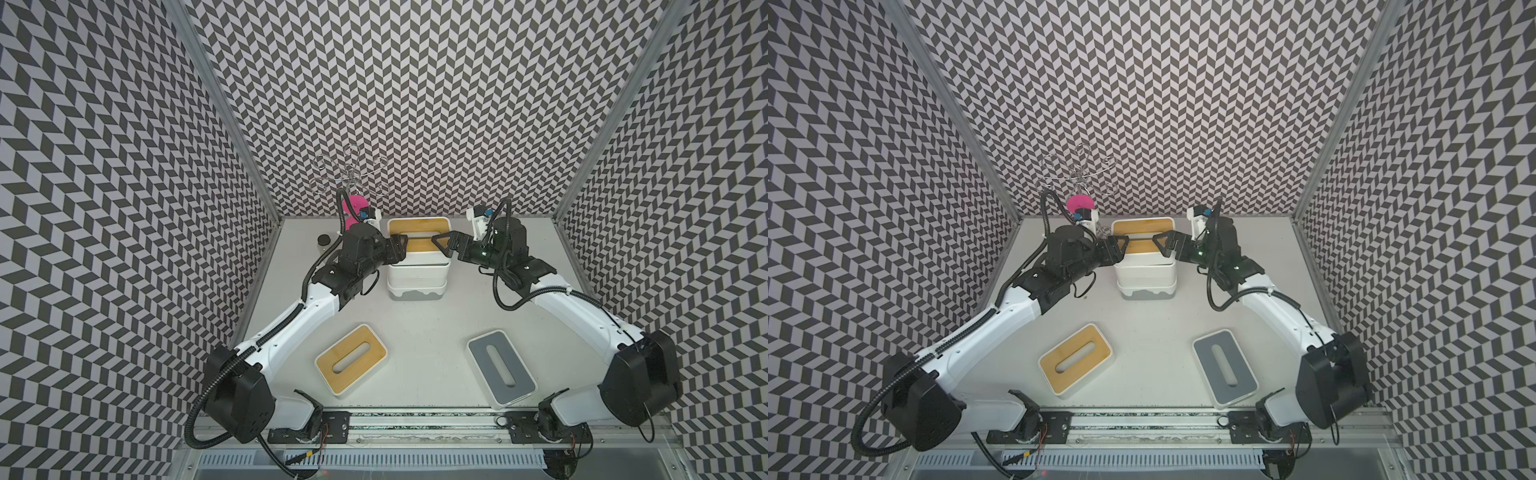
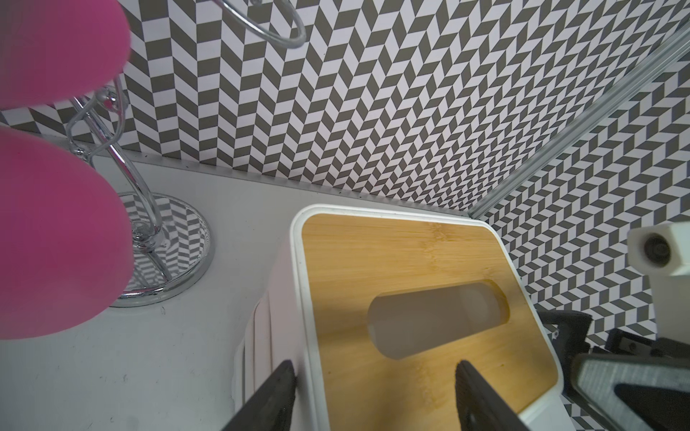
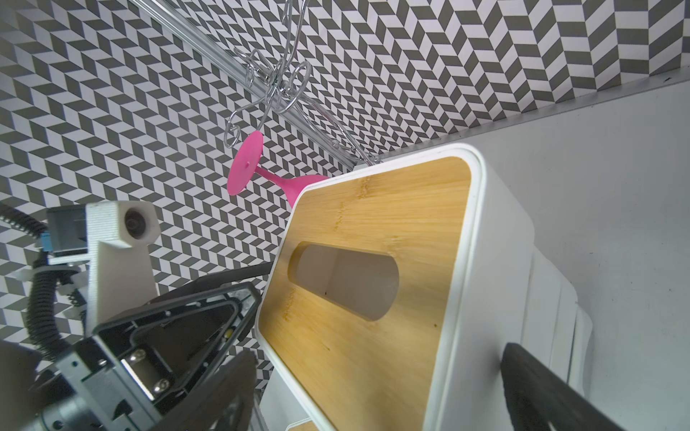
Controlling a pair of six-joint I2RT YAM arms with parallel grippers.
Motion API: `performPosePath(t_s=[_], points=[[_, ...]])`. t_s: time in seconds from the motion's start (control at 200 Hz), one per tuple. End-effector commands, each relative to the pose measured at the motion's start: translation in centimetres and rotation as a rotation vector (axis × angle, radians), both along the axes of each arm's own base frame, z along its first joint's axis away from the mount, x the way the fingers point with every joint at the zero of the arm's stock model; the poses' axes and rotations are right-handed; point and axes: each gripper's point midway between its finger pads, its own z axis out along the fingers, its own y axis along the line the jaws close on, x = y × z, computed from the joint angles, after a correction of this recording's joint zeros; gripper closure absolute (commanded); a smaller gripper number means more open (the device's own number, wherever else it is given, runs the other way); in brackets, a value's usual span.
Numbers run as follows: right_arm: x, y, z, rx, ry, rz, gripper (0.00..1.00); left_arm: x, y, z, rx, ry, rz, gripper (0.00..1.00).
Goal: Stack the tissue boxes
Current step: Place the tissue box at the tissue box.
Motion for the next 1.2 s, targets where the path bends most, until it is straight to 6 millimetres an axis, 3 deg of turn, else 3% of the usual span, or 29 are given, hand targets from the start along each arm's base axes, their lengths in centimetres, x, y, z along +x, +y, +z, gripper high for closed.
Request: performPosePath(t_s=[0.0,0.776,1.192], points=[[-1.5,1.7,3.2,0.055,-0.072,0.086,0.01,-1.9,-2.1,1.6,-0.057,-0.027,-0.086,0.32],[-3.4,2.1,3.4,0.080,-0.059,0.097,0.01,-1.9,-1.7,1.1,-0.044,-0.025,-0.075,0.32],[-2.7,1.3,2.9,0.046,-0.056,0.040,0.01,-1.8,-1.7,1.5,-0.054,-0.031,-0.069,0.32]])
